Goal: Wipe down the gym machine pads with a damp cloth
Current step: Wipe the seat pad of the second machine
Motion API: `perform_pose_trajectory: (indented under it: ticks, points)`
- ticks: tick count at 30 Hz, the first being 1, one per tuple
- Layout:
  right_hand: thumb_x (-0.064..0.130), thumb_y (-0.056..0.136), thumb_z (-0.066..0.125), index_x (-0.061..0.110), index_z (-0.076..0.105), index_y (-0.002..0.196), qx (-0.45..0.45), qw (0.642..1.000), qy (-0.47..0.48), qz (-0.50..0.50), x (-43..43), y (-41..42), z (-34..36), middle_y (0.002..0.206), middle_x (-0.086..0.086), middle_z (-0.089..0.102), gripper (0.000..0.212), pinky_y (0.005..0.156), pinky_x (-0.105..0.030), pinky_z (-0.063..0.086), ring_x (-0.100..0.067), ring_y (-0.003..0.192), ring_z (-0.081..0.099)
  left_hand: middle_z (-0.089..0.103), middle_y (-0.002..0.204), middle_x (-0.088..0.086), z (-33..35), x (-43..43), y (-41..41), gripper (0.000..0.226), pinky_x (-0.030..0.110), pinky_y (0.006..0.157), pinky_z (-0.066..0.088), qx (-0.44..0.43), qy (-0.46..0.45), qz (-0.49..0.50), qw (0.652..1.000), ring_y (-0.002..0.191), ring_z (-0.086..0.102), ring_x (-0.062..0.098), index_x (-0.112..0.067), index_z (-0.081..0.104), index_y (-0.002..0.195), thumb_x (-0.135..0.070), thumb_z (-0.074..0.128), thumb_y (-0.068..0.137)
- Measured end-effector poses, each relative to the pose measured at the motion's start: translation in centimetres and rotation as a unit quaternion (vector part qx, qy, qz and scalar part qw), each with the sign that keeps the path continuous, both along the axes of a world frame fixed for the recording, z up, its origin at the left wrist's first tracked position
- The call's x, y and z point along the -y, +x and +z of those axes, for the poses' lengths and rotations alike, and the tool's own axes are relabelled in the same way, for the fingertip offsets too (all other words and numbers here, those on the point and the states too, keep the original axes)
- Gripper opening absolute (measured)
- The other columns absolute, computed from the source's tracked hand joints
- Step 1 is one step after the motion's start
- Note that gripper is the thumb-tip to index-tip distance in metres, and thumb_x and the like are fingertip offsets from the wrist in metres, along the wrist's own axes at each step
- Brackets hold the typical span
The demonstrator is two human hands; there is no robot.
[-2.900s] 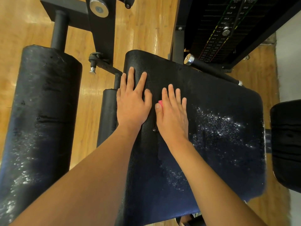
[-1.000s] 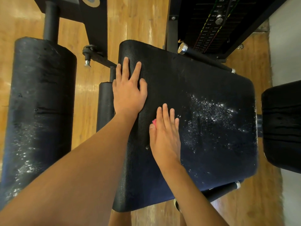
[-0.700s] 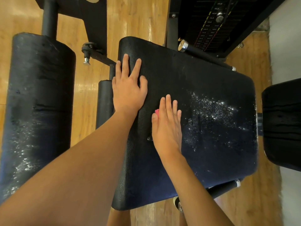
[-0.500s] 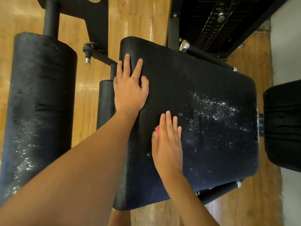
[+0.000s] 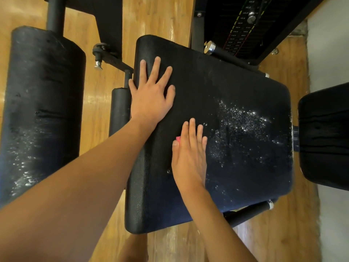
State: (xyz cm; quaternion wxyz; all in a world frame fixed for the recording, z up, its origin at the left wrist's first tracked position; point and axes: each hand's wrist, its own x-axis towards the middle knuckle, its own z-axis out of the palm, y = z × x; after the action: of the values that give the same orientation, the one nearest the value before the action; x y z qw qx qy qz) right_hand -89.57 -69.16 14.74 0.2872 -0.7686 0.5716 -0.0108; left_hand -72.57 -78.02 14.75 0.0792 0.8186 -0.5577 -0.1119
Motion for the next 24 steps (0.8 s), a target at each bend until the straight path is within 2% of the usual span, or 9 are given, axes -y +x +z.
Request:
perform_pose_trajectory:
  ticks: [4,10,17,24]
  points:
    - [0.035,0.108,0.016,0.02,-0.003,0.16,0.015,1.0,0.001,0.004,-2.5,-1.1,0.2,0.17,0.003,-0.009,0.057,0.124,-0.034,-0.011,-0.018,0.157,-0.014,0.007,0.172,-0.004,0.4,-0.1,-0.2,0.055,0.067,0.122,0.009,-0.01,0.009,0.011,1.0,0.158,-0.007,0.029,-0.036,0.029,0.16,-0.051,0.03,0.106]
    - [0.033,0.109,0.023,0.016,0.007,0.159,-0.01,1.0,-0.016,0.013,-4.0,-2.0,0.0,0.169,0.0,0.0,0.055,0.126,-0.04,0.0,-0.023,0.157,-0.003,0.004,0.173,-0.003,0.6,0.0,-0.4,0.055,0.067,0.122,0.008,0.0,0.027,0.01,1.0,0.158,-0.009,0.029,-0.037,0.025,0.161,-0.05,0.028,0.107]
    - [0.032,0.109,0.024,0.015,0.008,0.162,-0.024,0.999,-0.015,0.034,-2.5,-1.6,-0.1,0.168,0.002,-0.008,0.058,0.124,-0.035,-0.011,-0.019,0.155,-0.016,-0.004,0.173,-0.003,0.5,0.3,-0.4,0.06,0.07,0.12,0.006,-0.002,0.051,0.007,0.999,0.157,-0.013,0.031,-0.038,0.017,0.162,-0.053,0.028,0.105]
    - [0.033,0.109,0.021,0.017,0.004,0.161,-0.012,1.0,-0.005,0.019,-4.0,-1.9,0.0,0.169,0.001,-0.005,0.056,0.126,-0.037,-0.006,-0.02,0.157,-0.009,0.0,0.173,-0.002,-0.1,-0.1,-1.0,0.06,0.07,0.12,0.009,0.029,0.032,0.023,0.999,0.158,-0.008,0.032,-0.037,0.017,0.162,-0.054,0.022,0.105]
